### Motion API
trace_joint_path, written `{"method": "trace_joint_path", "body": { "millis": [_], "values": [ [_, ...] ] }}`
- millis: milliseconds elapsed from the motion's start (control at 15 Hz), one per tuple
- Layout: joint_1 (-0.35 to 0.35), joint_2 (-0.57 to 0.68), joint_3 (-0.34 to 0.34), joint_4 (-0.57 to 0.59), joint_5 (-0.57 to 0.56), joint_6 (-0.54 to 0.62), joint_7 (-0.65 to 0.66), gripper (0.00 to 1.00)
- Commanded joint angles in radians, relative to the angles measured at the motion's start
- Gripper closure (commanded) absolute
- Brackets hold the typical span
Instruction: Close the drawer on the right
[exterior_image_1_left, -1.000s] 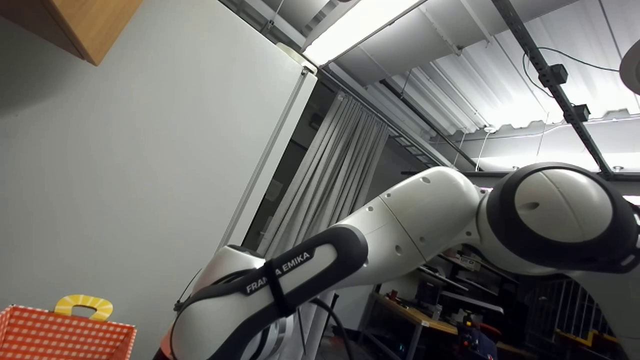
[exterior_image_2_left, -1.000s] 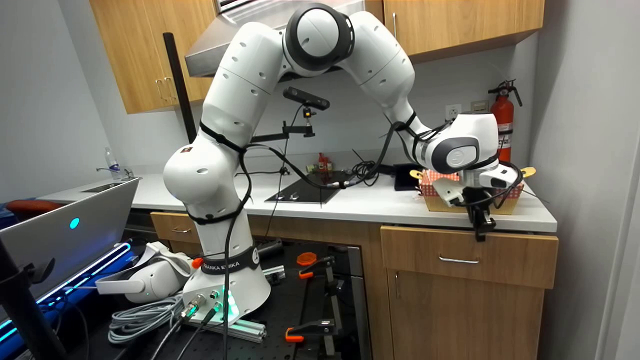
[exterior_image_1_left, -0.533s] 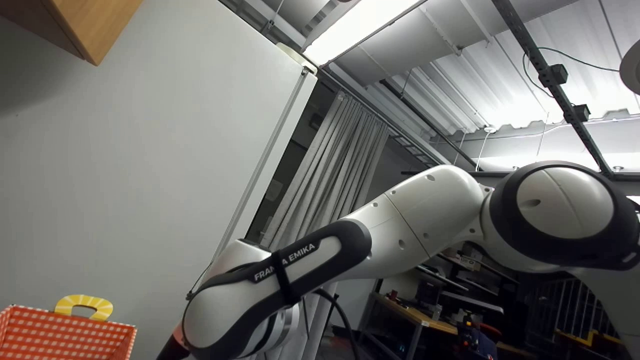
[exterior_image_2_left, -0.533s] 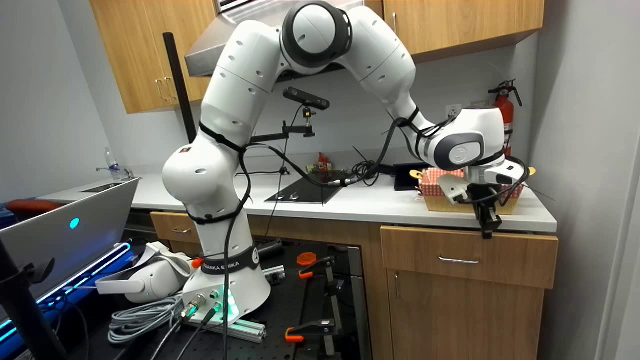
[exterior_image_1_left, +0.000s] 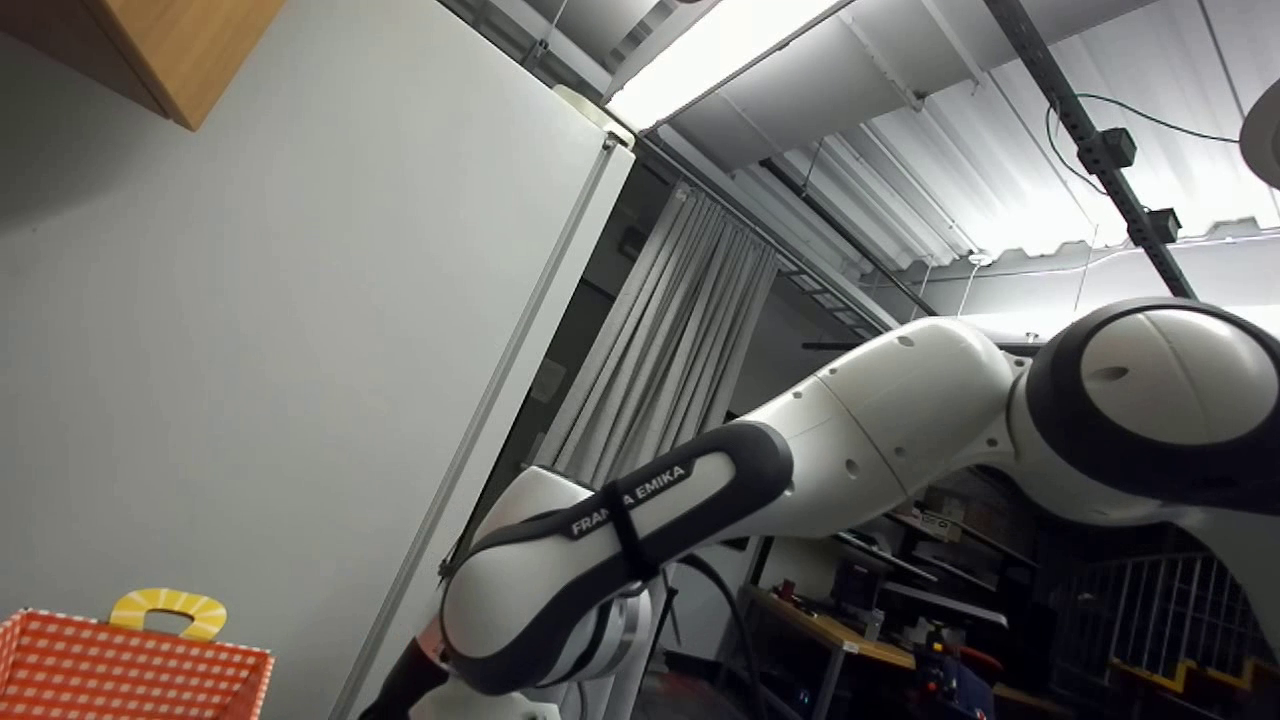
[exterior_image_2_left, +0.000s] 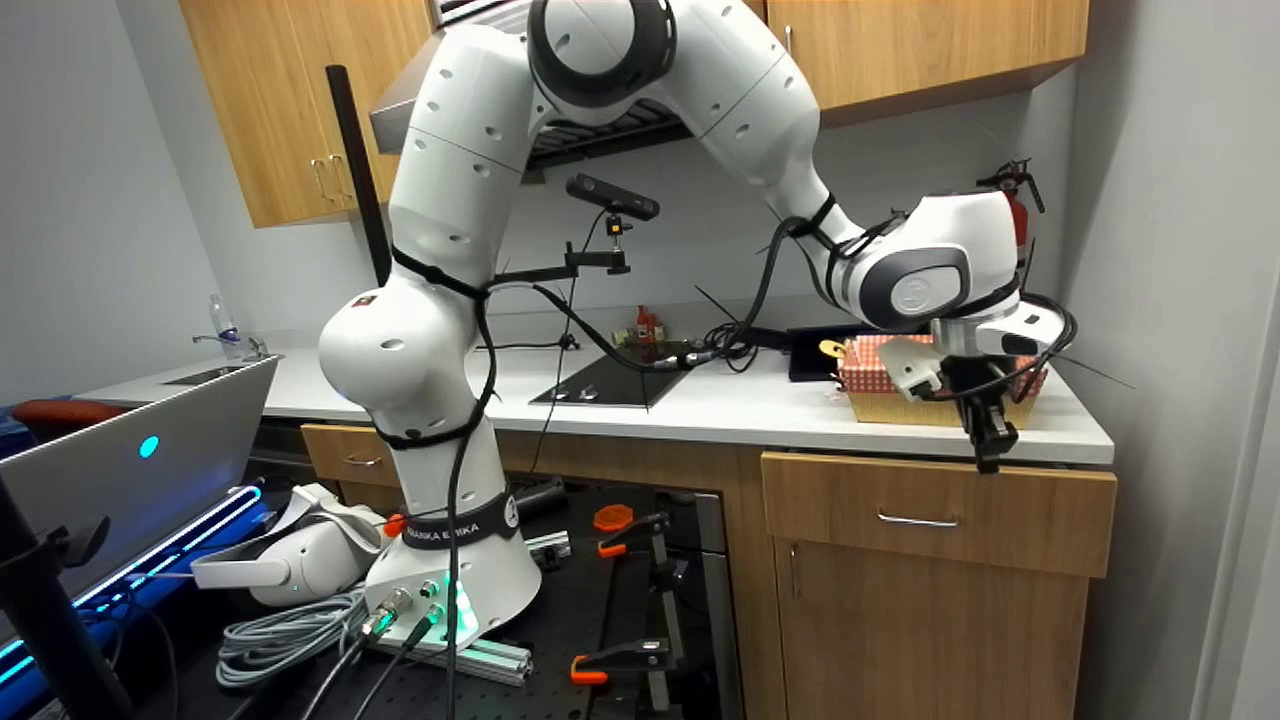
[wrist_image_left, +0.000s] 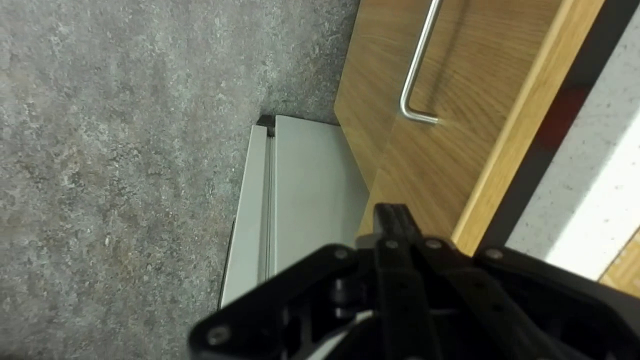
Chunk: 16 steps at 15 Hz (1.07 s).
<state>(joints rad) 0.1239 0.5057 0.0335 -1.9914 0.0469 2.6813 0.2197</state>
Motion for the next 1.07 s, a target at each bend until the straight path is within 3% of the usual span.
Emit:
{"method": "trace_joint_path", "body": {
  "millis": [0,600,1000],
  "values": [
    [-0.032,-0.118,0.02,-0.134,0.016,0.054,-0.075,1.0],
    [-0.062,-0.366,0.09,-0.376,0.08,0.082,-0.232,1.0],
    [-0.053,-0.493,0.089,-0.494,0.134,0.082,-0.342,1.0]
  ]
}}
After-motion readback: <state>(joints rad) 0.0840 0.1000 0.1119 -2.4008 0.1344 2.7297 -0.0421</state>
